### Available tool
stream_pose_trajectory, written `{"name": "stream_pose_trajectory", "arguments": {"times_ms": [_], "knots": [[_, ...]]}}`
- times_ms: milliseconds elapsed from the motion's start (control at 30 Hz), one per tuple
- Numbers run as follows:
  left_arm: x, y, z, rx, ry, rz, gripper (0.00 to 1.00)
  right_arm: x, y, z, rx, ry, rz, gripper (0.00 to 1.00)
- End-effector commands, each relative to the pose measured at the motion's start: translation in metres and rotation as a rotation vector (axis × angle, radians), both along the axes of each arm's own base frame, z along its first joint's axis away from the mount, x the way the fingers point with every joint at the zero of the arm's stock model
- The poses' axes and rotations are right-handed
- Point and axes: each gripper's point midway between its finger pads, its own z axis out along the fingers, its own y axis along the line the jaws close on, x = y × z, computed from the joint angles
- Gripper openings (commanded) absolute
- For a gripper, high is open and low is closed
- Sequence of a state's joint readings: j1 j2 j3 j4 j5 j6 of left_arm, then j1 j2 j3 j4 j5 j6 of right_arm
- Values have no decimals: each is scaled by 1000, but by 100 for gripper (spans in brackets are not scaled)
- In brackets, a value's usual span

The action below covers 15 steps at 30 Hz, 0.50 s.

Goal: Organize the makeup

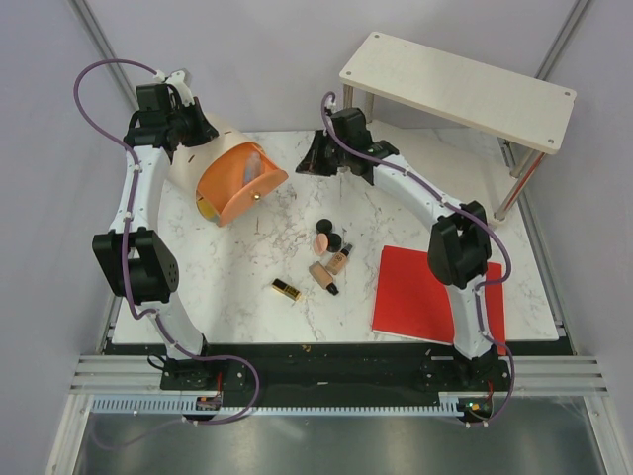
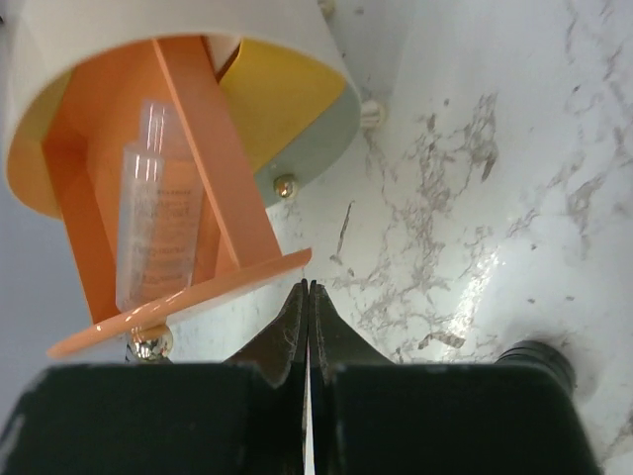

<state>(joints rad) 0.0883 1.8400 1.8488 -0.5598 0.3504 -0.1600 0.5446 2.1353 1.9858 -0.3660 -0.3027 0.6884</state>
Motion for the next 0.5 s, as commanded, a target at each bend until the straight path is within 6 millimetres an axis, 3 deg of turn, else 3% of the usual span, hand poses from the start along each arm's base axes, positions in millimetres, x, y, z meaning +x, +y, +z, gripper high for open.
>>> {"name": "stream_pose_trajectory", "arguments": {"times_ms": [0,233,467], "knots": [[-30,4,-71,-16,281,19,2,-33,24,-9,0,68,121,0],[-31,3,-70,-13,280,15,2,-44,54,-9,23,90,193,0],[-32,4,-69,-14,279,15,2,-28,70,7,67,51,176,0]]}}
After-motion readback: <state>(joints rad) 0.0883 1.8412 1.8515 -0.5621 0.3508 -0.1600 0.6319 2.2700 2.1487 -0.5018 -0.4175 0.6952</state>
